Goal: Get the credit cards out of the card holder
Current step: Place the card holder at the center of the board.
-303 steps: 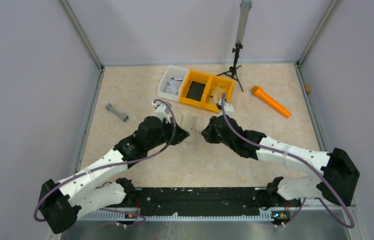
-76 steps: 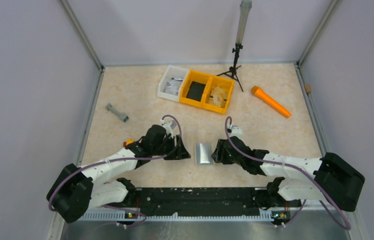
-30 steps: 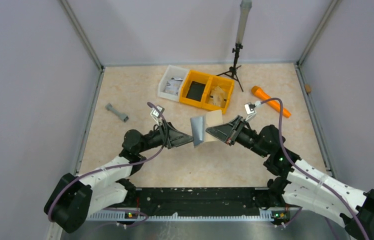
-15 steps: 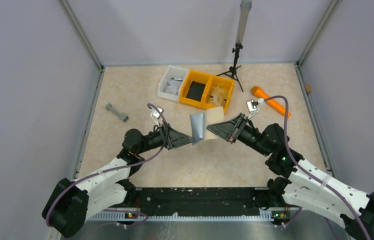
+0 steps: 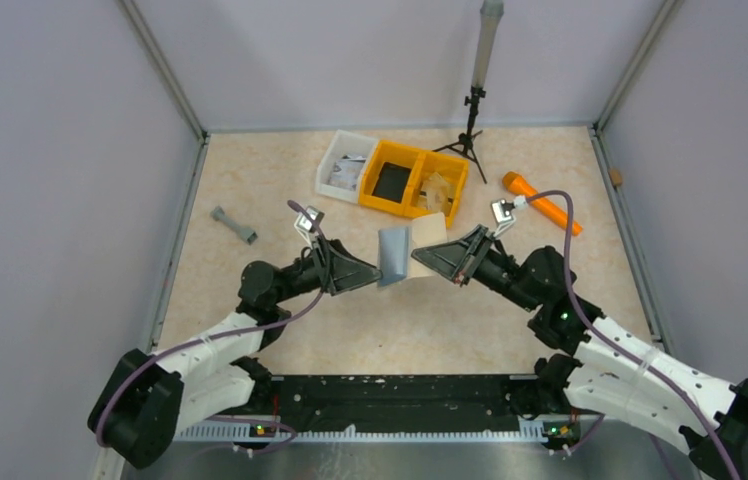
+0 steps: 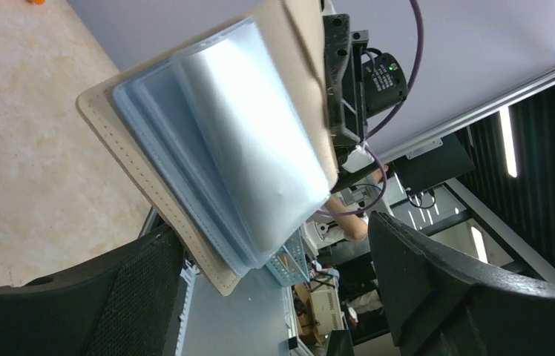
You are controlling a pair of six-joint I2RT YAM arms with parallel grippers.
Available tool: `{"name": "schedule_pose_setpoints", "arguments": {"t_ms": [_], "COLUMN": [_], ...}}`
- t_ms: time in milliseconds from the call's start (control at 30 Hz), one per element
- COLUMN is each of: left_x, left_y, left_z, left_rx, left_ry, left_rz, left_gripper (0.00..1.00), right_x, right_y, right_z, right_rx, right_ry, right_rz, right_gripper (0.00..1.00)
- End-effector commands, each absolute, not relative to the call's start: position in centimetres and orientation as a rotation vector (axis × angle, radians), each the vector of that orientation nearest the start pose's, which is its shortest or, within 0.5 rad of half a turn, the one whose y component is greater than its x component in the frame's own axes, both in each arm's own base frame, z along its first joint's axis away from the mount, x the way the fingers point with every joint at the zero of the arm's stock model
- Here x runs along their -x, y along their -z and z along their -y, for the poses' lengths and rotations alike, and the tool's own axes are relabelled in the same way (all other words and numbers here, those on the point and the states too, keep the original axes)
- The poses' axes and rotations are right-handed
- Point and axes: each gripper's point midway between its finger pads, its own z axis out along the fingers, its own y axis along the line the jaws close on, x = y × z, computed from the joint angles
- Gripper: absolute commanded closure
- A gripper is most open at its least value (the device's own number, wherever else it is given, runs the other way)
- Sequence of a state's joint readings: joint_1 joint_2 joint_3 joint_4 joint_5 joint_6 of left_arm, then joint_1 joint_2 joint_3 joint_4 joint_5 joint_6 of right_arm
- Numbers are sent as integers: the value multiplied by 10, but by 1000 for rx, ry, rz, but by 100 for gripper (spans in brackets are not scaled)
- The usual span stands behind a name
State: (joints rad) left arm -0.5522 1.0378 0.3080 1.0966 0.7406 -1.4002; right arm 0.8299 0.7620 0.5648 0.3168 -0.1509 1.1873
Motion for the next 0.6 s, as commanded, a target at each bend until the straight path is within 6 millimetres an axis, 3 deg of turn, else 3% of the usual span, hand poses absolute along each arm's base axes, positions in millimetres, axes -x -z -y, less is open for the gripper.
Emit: {"name": "schedule_pose_setpoints", "arguments": {"t_ms": [0, 133, 367, 567], "left_x": [-144, -142, -142, -143], "left_y": [-296, -283, -278, -274], "left_z": [263, 262, 261, 260], "left_rx": [-244, -255, -250, -246], "left_ry": [2003, 1972, 1962, 1942], "left_rz": [-1529, -1568, -1577, -1594], "left_gripper": [8, 15, 33, 33], "right_x": [-178, -178, -178, -179], "right_y": [-305, -288, -282, -271], "right_z": [-271, -276, -282, -277], "right_rx": [-182, -182, -163, -165], "right_ry": [-1578, -1594, -1610, -1553], "right_rz": [-1742, -1771, -1781, -1812], "right_gripper": [100, 100, 100, 100]}}
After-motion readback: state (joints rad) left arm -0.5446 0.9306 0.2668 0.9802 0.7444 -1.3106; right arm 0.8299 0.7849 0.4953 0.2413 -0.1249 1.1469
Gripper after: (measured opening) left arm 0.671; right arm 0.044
